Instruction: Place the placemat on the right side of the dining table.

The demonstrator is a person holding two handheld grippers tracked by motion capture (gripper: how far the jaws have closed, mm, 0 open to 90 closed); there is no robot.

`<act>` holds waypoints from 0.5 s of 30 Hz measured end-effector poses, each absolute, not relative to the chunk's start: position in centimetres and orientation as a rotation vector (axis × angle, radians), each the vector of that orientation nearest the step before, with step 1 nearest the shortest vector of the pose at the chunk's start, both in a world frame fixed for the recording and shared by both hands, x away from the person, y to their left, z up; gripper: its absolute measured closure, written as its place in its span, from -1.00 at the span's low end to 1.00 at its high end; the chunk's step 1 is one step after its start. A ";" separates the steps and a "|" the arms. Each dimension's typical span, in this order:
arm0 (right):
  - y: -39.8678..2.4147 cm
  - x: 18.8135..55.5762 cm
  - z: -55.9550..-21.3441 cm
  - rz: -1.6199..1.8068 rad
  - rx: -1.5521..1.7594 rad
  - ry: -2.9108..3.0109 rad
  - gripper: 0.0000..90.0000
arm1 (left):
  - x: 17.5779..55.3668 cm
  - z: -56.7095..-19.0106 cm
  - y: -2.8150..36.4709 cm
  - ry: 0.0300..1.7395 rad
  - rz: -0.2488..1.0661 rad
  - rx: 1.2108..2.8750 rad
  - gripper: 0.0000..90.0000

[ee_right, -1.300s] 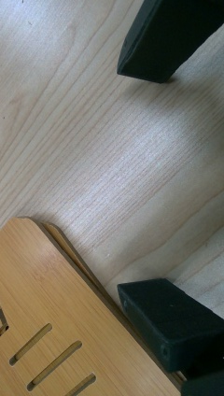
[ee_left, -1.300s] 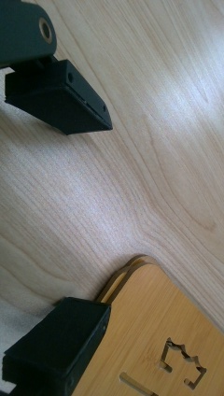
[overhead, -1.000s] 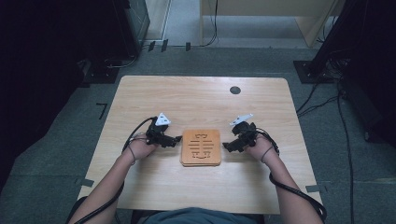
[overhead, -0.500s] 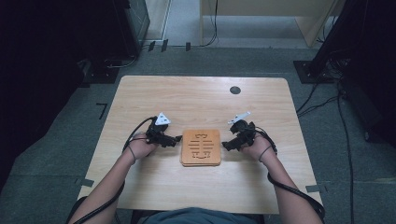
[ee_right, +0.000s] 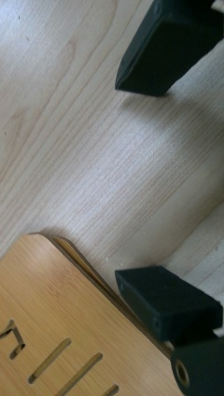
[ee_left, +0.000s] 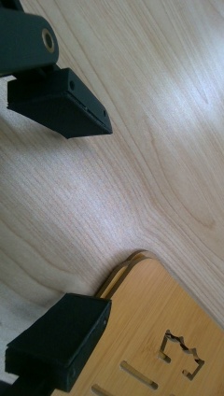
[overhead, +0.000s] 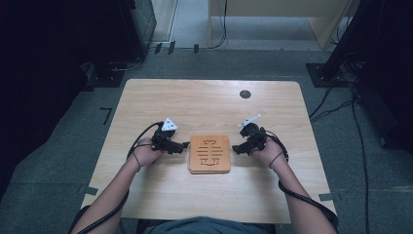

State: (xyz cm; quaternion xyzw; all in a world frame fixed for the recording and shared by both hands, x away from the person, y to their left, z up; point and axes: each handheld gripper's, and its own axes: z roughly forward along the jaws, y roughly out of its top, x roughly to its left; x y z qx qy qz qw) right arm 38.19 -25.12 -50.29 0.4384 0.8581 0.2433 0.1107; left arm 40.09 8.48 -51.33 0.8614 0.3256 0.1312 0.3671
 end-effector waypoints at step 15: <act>-24.1 37.9 -49.4 0.788 1.248 2.532 -0.69 | 39.4 -50.8 8.4 0.823 0.291 2.211 -0.71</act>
